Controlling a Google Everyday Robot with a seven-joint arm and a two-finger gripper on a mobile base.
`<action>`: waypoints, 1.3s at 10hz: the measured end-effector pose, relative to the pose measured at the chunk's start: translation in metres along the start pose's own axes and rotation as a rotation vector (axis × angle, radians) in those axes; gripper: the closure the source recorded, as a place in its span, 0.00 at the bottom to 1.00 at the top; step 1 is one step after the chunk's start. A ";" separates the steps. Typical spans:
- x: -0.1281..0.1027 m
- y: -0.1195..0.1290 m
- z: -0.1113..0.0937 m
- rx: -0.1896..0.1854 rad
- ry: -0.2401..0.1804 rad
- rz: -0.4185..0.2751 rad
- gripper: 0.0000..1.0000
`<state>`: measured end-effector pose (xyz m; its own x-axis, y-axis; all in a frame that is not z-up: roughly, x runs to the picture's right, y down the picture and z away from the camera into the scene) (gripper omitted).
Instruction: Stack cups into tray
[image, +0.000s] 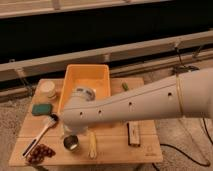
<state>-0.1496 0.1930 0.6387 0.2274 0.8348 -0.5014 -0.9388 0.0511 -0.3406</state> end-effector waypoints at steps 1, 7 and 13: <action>0.000 0.000 0.000 0.000 0.001 0.000 0.37; 0.035 0.029 0.045 -0.005 -0.001 -0.051 0.37; 0.037 0.030 0.048 -0.001 0.002 -0.057 0.37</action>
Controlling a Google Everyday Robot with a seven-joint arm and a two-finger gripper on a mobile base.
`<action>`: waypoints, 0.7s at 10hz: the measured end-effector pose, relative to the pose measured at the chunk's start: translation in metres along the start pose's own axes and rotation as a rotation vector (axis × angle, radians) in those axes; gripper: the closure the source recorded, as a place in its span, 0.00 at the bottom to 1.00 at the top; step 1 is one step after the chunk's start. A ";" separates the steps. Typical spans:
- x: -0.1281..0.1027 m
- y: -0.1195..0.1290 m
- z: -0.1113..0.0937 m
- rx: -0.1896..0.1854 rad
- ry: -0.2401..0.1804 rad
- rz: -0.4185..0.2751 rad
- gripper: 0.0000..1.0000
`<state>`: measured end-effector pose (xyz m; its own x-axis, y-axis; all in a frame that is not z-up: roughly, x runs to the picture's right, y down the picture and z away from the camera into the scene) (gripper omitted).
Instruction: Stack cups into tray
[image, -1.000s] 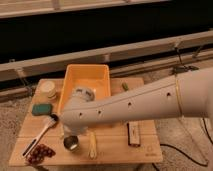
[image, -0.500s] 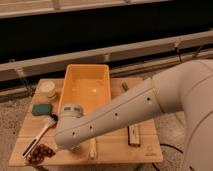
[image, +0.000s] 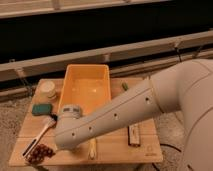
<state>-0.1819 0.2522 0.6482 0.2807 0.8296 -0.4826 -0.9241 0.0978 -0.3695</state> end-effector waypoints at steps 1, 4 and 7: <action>0.000 0.000 0.000 0.000 0.000 0.000 0.37; -0.003 -0.012 0.010 0.008 0.068 0.033 0.37; -0.028 -0.032 0.009 0.003 0.188 0.048 0.37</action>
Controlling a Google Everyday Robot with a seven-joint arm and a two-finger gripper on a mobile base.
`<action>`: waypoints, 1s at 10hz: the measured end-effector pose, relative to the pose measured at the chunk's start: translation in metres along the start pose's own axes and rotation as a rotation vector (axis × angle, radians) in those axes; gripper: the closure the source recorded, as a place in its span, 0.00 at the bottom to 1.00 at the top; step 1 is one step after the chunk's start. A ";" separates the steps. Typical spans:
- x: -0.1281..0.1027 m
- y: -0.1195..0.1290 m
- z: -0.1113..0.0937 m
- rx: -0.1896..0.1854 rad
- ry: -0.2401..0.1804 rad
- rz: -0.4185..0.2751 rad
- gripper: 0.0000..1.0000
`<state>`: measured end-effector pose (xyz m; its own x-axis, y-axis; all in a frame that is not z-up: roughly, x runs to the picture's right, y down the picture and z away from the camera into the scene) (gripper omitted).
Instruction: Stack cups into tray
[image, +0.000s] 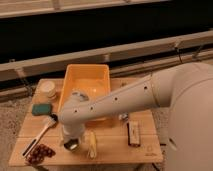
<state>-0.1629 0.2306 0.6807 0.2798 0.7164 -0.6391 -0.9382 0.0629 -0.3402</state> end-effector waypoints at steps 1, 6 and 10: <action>-0.006 -0.005 -0.002 0.002 0.024 0.002 0.37; -0.019 0.004 0.005 0.013 0.085 -0.006 0.37; -0.020 0.014 0.029 0.041 0.139 -0.022 0.37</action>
<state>-0.1874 0.2375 0.7089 0.3234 0.6117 -0.7220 -0.9382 0.1077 -0.3290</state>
